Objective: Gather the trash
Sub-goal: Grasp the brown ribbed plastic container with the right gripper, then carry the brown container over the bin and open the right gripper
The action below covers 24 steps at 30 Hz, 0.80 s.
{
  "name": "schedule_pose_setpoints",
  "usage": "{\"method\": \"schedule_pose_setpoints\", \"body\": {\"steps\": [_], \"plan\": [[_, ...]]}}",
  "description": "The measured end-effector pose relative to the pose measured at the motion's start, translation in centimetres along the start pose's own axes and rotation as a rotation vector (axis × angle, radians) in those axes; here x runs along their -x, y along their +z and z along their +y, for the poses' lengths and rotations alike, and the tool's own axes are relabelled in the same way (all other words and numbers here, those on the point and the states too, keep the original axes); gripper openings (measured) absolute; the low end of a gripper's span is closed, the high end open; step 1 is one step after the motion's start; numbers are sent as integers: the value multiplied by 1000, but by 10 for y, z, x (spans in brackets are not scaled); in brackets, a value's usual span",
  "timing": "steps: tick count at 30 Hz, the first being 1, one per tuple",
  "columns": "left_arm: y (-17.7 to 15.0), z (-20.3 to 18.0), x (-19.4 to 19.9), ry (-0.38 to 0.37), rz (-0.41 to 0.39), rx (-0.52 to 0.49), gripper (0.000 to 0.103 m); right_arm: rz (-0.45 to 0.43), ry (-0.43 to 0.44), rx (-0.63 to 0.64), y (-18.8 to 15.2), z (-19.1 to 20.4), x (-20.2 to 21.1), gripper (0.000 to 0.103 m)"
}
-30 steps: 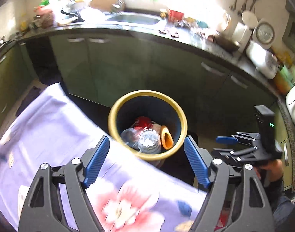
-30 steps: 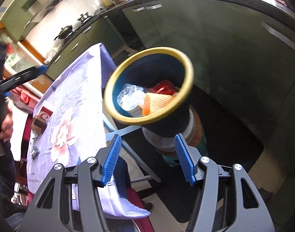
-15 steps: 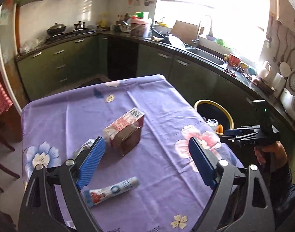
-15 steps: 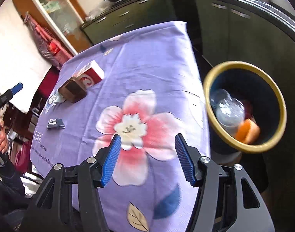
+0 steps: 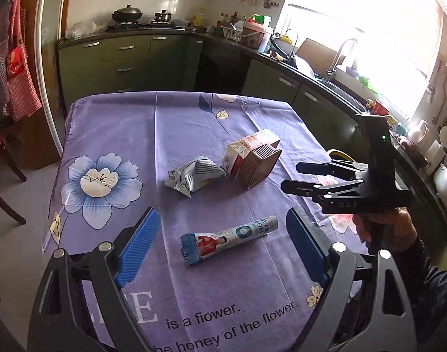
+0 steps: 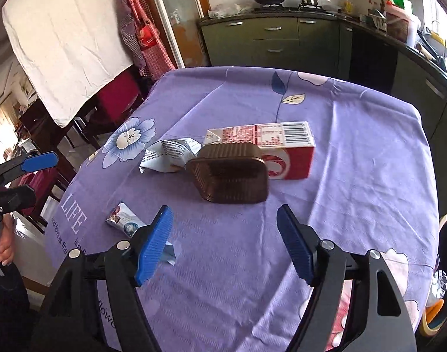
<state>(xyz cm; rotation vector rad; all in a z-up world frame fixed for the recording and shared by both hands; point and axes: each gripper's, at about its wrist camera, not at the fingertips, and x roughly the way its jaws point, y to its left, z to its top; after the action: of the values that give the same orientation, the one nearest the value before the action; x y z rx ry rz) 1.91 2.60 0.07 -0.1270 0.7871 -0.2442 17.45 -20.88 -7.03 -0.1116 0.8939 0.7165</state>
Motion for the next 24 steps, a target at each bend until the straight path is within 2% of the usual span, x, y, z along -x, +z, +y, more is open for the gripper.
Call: {"method": "schedule_pose_setpoints", "body": {"steps": [2, 6, 16, 17, 18, 19, 24], "plan": [[-3, 2, -1, -13, 1, -2, 84, -3, -20, 21, 2, 6, -9, 74], [-7, 5, -4, -30, 10, 2, 84, -23, -86, 32, 11, 6, -22, 85], [-13, 11, -8, -61, 20, 1, 84, -28, -148, 17, 22, 2, -45, 86], [-13, 11, -9, -63, 22, -1, 84, -23, -162, 20, 23, 2, -48, 82], [-14, 11, -9, -65, 23, -2, 84, -24, -168, 20, 23, 2, -49, 73], [-14, 11, -10, -67, 24, -2, 84, -23, -163, 16, 24, 1, -50, 70], [-16, 10, -12, -69, 34, -3, 84, -31, -126, -13, 21, -4, -43, 69]]}}
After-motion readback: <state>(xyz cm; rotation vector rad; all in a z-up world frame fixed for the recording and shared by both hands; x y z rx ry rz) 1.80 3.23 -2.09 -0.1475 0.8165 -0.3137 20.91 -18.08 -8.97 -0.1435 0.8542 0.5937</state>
